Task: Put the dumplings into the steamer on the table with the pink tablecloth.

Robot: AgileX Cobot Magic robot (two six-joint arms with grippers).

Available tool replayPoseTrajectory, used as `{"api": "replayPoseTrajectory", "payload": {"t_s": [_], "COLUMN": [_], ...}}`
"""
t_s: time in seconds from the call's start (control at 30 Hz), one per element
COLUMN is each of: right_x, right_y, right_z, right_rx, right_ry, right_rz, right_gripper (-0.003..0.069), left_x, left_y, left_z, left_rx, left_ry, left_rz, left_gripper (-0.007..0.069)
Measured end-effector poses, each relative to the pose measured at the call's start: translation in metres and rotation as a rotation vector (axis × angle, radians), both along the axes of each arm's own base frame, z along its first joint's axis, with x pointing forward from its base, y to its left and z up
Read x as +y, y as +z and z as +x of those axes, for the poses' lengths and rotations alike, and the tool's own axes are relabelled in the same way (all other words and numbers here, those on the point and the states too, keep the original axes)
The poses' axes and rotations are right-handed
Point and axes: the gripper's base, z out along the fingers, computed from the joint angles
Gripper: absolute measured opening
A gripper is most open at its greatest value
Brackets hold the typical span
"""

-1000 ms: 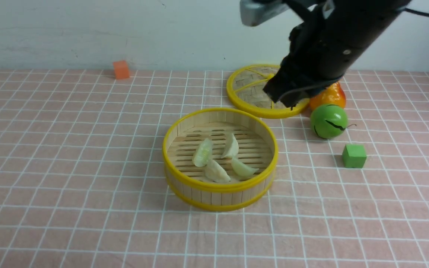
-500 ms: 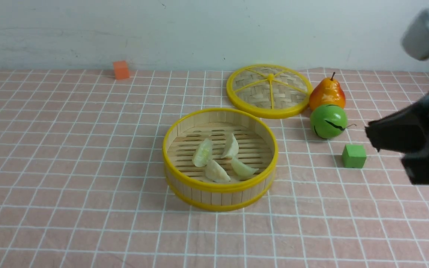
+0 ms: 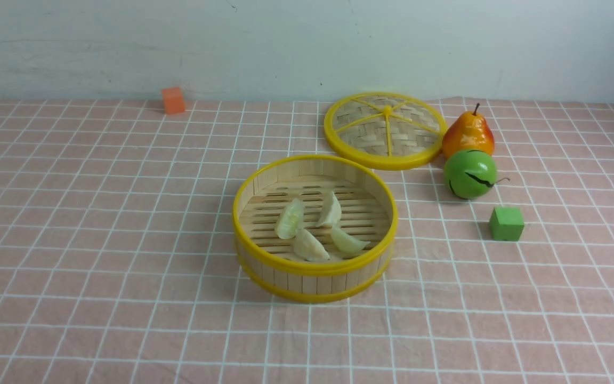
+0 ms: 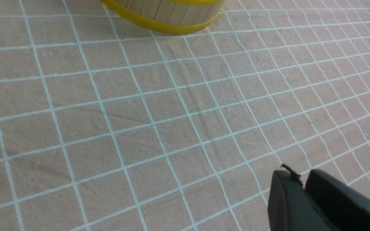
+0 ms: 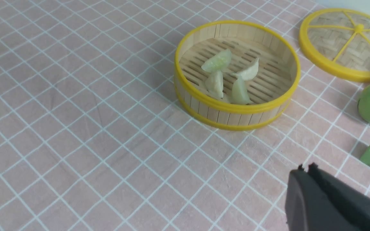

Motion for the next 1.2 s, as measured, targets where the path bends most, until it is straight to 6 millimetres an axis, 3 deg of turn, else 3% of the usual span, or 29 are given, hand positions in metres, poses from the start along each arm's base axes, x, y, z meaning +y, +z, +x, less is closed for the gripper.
{"api": "replayPoseTrajectory", "payload": {"t_s": [0.7,0.93,1.17,1.2], "right_x": [0.0,-0.003,-0.03,-0.039], "right_y": [-0.007,-0.044,-0.095,-0.114], "right_z": [0.003,0.007,-0.008,-0.013], "right_rx": [-0.012,-0.15,-0.255,-0.262], "right_ry": [-0.006,-0.052,-0.28,-0.366], "right_rz": [-0.026,0.029,0.253,0.282], "right_gripper": [-0.0022,-0.0022,-0.0022,-0.0022], "left_x": [0.0,0.0,0.0,0.0], "left_y": [0.0,0.0,0.0,0.0], "left_z": [0.0,0.0,0.0,0.0], "left_rx": [0.0,0.0,0.001,0.001], "left_ry": [0.0,0.0,0.0,0.0], "left_rz": [0.0,0.0,0.001,0.001], "left_gripper": [0.0102,0.011,0.0116,0.012]}}
